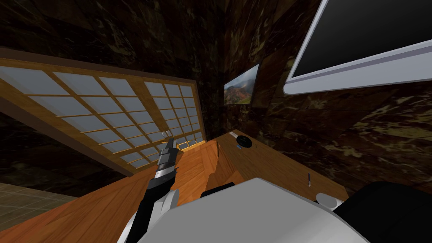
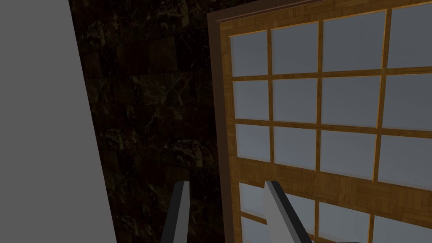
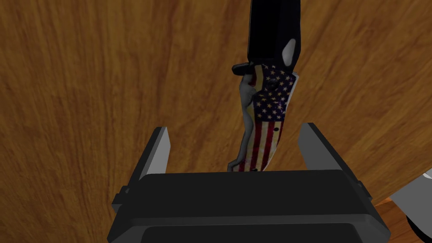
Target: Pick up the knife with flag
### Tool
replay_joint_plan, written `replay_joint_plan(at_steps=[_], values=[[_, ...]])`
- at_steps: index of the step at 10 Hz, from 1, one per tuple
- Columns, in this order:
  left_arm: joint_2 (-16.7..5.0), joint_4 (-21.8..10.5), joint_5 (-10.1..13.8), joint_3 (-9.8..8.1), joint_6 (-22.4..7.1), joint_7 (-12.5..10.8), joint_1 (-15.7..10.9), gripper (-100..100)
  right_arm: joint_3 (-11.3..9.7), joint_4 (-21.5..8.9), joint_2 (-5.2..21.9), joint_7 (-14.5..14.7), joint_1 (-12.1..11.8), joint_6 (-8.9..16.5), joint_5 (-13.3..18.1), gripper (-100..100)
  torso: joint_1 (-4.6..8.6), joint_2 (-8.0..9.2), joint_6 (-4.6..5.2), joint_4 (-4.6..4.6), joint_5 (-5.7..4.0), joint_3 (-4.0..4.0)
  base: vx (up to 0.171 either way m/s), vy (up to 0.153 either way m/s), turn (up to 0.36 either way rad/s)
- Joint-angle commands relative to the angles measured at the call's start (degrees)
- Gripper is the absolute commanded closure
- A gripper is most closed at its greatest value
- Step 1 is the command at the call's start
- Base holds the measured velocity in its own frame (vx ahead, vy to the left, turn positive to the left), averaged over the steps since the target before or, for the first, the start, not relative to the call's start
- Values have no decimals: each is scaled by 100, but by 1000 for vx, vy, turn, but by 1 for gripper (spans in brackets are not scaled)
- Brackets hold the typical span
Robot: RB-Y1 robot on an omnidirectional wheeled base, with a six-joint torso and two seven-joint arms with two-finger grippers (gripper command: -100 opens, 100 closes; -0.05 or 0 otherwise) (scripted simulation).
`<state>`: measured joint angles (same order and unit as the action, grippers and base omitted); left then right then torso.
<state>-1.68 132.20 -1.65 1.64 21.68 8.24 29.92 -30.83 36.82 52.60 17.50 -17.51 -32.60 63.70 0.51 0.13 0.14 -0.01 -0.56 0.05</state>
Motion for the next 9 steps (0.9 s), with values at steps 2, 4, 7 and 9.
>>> replay_joint_plan(at_steps=[2, 4, 7, 9], values=[[0, 0, 0, 0, 0, 0, 0, 0, -2, 1, -5, 0, -3, -7, 2, 100, 1, 1, -2, 2, 1, 1, -2, 3, -6], [0, 0, 0, 0, 0, 0, 0, 0, 2, -2, -2, -7, -4, -9, -2, 100, 11, 0, -6, 2, -5, 1, 0, 0, 0], [0, 0, 0, 0, 0, 0, 0, 0, 72, -159, -50, 96, 85, -97, 46, 100, 11, 1, -6, 2, -5, 1, -1, 3, -10], [0, 0, 0, 0, 0, 0, 0, 0, 330, -399, -70, 184, 253, -332, 298, 100, 3, 3, -6, 2, -1, 3, -11, 32, -48]])
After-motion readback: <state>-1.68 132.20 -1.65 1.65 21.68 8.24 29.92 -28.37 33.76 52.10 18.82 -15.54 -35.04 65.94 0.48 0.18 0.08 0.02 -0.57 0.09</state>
